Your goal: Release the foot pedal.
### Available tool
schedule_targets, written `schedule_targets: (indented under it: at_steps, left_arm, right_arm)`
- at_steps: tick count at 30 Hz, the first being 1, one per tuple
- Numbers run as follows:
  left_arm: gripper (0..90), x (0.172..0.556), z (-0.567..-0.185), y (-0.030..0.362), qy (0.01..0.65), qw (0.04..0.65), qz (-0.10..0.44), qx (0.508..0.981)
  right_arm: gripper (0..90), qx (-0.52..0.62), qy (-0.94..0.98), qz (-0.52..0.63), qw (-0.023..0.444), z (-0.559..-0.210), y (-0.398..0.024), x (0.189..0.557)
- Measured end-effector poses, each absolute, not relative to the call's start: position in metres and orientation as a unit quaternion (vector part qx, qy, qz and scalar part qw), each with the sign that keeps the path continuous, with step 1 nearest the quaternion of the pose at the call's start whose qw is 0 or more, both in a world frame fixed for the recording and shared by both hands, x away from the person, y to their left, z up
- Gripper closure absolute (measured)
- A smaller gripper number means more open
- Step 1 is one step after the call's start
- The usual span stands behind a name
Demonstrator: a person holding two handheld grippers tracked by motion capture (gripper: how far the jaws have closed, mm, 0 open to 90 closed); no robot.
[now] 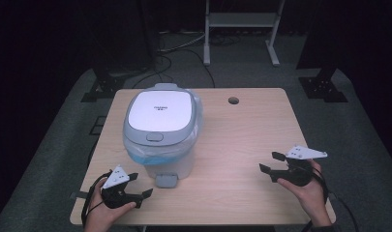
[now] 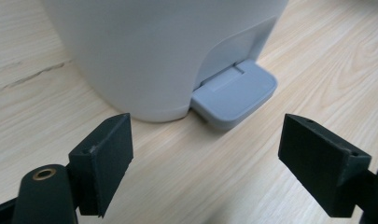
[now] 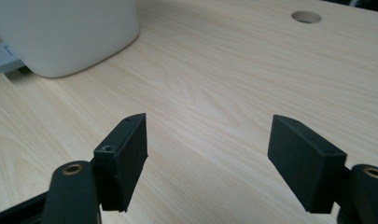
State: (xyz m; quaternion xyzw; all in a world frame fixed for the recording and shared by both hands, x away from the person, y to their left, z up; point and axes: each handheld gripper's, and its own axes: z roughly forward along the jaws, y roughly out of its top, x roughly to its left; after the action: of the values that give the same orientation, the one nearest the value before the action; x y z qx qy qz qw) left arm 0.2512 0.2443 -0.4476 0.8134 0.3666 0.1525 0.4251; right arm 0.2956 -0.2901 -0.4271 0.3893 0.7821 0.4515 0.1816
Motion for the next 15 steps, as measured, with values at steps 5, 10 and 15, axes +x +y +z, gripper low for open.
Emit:
schedule_targets:
  at_steps: [5,10,15]
  left_arm:
    - [9.5,0.255,-0.455,0.256,0.377,0.408,0.155,0.817]
    - [8.1,0.258,-0.46,0.263,0.386,0.393,0.163,0.819]
    - [8.1,0.261,-0.466,0.27,0.392,0.377,0.167,0.822]
  right_arm:
    - [26.7,0.397,0.787,0.436,0.183,-0.437,-0.296,0.296]
    - [26.7,0.406,0.791,0.42,0.181,-0.445,-0.301,0.297]
    - [26.7,0.421,0.794,0.399,0.18,-0.456,-0.308,0.298]
